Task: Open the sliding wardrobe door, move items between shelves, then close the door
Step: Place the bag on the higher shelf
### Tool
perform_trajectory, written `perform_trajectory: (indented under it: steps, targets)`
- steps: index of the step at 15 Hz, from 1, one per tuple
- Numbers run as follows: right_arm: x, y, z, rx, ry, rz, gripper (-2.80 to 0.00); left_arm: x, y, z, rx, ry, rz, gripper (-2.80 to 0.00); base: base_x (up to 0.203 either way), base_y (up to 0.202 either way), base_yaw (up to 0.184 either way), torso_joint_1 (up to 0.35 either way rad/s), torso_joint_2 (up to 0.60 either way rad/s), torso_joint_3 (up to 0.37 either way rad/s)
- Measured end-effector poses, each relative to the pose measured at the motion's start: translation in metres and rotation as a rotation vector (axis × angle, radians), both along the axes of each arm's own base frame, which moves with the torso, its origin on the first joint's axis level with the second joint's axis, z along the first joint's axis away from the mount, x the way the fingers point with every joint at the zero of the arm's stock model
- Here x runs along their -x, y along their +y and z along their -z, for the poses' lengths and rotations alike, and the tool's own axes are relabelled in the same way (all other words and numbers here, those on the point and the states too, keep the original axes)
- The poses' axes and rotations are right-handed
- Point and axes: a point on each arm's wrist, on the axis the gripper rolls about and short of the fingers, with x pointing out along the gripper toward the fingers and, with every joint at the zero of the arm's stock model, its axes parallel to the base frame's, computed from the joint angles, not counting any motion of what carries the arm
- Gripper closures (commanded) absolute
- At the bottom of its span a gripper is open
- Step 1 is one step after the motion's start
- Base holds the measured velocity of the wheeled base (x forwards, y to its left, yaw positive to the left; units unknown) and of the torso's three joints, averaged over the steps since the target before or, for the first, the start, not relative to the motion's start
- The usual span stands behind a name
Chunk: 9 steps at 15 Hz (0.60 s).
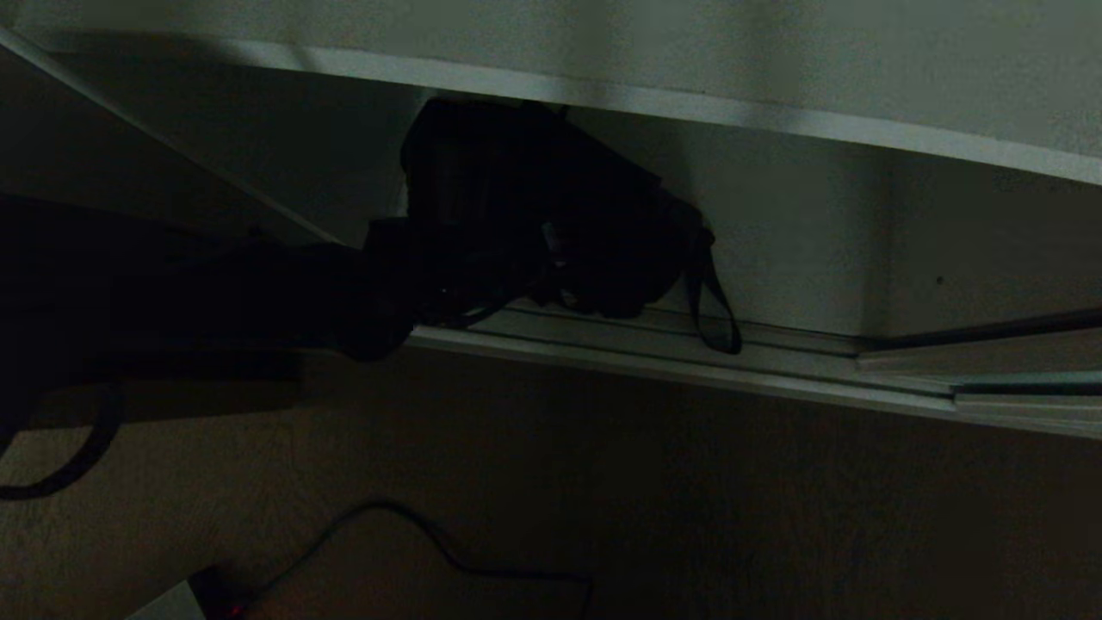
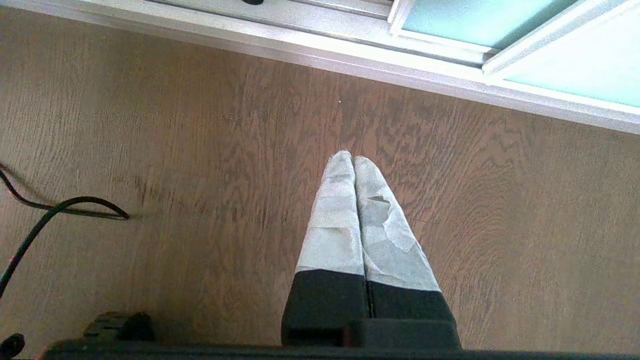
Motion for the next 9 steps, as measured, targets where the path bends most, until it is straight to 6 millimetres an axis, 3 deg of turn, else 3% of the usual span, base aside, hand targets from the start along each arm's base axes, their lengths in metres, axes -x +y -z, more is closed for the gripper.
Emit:
perform_trajectory:
  steps: [5,9]
  targets:
    - [0.000,0.000,0.000,0.000,0.000,0.000,0.00,0.013,0.005,-0.007,-0.004,-0.004,0.013,0.00,0.000,0.000,0.000,0.000,0.00,0.000]
    - [0.000,0.000,0.000,0.000,0.000,-0.001,0.00,0.019,0.008,-0.007,-0.004,0.004,0.016,0.00,-0.177,0.000,0.001,0.005,0.00,0.003]
